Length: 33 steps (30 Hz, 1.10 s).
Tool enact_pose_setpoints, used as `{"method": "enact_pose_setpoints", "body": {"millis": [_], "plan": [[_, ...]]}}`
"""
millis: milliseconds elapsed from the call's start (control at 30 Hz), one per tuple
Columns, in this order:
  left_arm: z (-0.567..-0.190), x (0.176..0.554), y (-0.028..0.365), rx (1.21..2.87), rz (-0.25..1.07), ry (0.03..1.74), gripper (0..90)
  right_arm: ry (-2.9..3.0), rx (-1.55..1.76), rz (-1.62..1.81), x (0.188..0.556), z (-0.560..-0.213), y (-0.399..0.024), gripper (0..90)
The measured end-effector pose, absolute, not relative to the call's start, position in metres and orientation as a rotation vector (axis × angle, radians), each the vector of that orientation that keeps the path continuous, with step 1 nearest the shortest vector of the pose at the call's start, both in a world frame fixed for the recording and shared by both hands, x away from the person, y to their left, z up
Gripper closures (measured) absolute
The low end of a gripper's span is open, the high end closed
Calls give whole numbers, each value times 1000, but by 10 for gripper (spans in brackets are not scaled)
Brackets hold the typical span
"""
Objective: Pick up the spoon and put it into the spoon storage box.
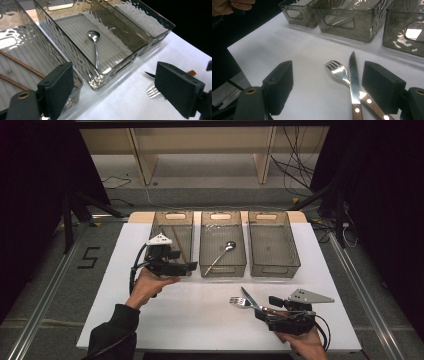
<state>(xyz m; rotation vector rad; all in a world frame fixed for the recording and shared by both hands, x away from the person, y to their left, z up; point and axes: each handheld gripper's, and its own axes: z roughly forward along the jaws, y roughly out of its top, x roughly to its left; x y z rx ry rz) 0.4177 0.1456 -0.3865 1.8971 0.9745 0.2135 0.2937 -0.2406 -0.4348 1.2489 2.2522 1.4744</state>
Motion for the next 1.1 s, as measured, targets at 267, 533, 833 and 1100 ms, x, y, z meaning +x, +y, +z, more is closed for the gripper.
{"method": "enact_pose_setpoints", "body": {"millis": [267, 533, 833, 1100], "plan": [[-398, 403, 155, 1905, 224, 954, 156, 2255, 1251, 1471, 294, -436, -242, 259], [-404, 385, 162, 1874, 233, 933, 156, 2260, 1252, 1470, 294, -437, -242, 259], [-409, 367, 162, 1888, 246, 885, 156, 2265, 1259, 1461, 294, -437, -242, 259], [-419, 355, 168, 1880, 245, 865, 156, 2266, 1262, 1450, 293, -438, -242, 258]]}}
